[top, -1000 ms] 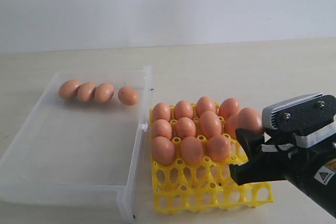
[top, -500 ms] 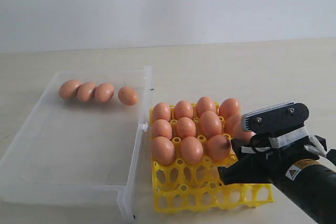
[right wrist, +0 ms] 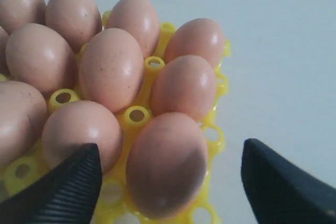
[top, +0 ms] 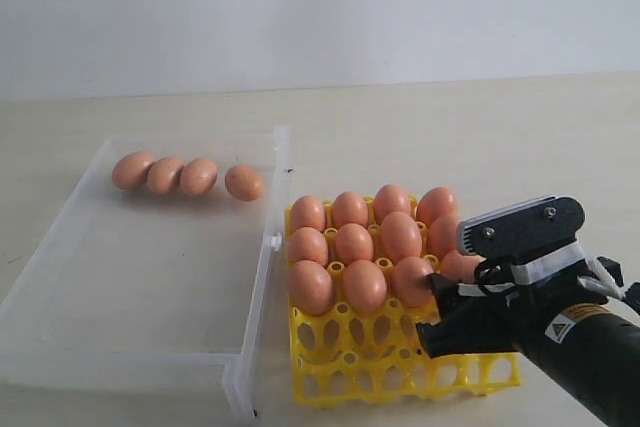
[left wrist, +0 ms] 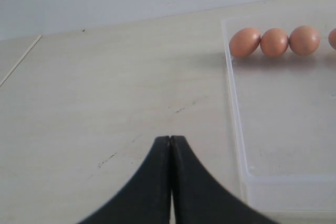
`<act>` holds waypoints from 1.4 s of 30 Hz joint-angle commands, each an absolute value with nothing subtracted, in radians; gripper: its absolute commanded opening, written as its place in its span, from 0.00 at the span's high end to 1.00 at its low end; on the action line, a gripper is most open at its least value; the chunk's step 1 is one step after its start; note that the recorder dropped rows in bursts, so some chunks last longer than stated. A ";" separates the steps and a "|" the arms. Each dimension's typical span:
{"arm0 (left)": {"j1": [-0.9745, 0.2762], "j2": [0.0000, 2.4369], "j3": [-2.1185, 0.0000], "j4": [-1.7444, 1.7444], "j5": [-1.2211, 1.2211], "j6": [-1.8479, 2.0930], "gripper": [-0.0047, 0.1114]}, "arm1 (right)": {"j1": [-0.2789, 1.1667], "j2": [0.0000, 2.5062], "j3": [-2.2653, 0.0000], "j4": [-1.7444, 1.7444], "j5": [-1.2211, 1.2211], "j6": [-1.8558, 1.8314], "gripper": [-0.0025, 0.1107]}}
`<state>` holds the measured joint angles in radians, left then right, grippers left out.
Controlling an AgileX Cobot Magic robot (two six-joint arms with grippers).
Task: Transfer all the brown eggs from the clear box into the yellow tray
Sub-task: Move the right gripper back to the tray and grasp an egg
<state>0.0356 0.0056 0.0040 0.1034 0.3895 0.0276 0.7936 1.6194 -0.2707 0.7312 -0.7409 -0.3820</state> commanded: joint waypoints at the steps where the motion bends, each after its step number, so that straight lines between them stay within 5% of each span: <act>1: 0.028 0.000 0.000 0.101 0.380 0.024 0.96 | 0.789 1.481 -0.287 0.782 -0.662 -0.559 0.51; 6: 0.028 0.000 0.000 0.101 0.380 0.024 0.96 | 0.789 1.298 -0.421 0.887 -0.428 -0.846 0.98; 18: 0.028 0.000 0.000 0.101 0.380 0.024 0.96 | 0.783 1.621 -1.050 0.855 0.020 -0.938 0.98; 28: 0.028 0.000 0.000 0.101 0.380 0.022 0.96 | 0.754 2.063 -1.777 -0.176 0.790 0.100 0.98; 32: 0.028 0.000 0.000 0.101 0.380 0.022 0.96 | 0.748 2.210 -2.017 -0.193 0.934 0.085 0.91; 39: 0.028 0.000 0.000 0.101 0.380 0.022 0.96 | 0.727 2.429 -2.316 -0.058 1.073 0.026 0.50; 42: 0.028 0.000 0.000 0.101 0.380 0.022 0.96 | 0.718 2.511 -2.403 -0.060 1.145 0.015 0.44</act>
